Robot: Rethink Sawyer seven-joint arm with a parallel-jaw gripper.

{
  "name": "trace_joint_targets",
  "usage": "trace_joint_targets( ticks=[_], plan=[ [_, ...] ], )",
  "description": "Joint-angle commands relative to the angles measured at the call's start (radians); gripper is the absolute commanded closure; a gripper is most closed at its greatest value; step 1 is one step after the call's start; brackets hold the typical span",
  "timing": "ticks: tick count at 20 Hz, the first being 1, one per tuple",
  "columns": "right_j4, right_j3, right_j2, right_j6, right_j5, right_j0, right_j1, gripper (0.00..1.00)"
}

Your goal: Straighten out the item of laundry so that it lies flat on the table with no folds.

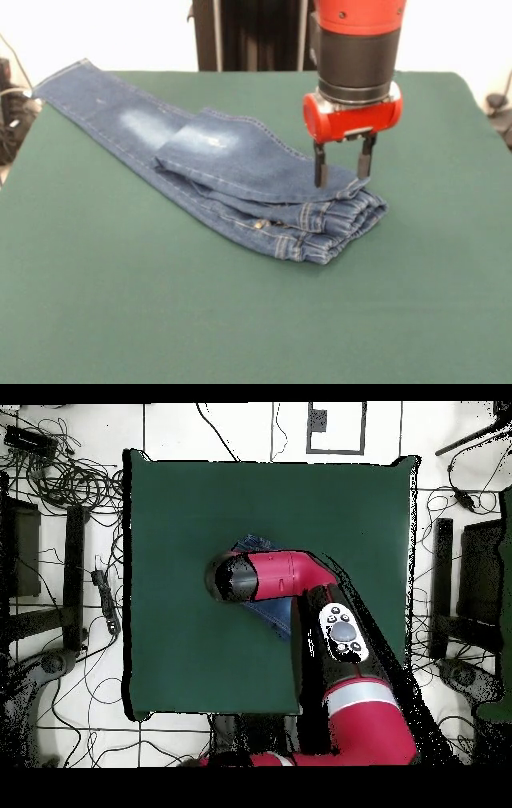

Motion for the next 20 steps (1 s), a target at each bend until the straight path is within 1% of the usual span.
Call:
trace_joint_targets(
  ticks=[1, 8, 16, 20],
  plan=[
    [0.059, -0.017, 0.004, 0.187, 0.035, 0.051, 0.018, 0.00],
    [0.064, -0.036, -0.001, 0.170, 0.009, 0.048, 0.043, 0.00],
    [0.004, -0.103, -0.004, 0.103, -0.059, 0.030, 0.084, 0.00],
    [-0.007, -0.104, -0.017, 0.112, -0.087, 0.033, 0.093, 0.00]
  ],
)
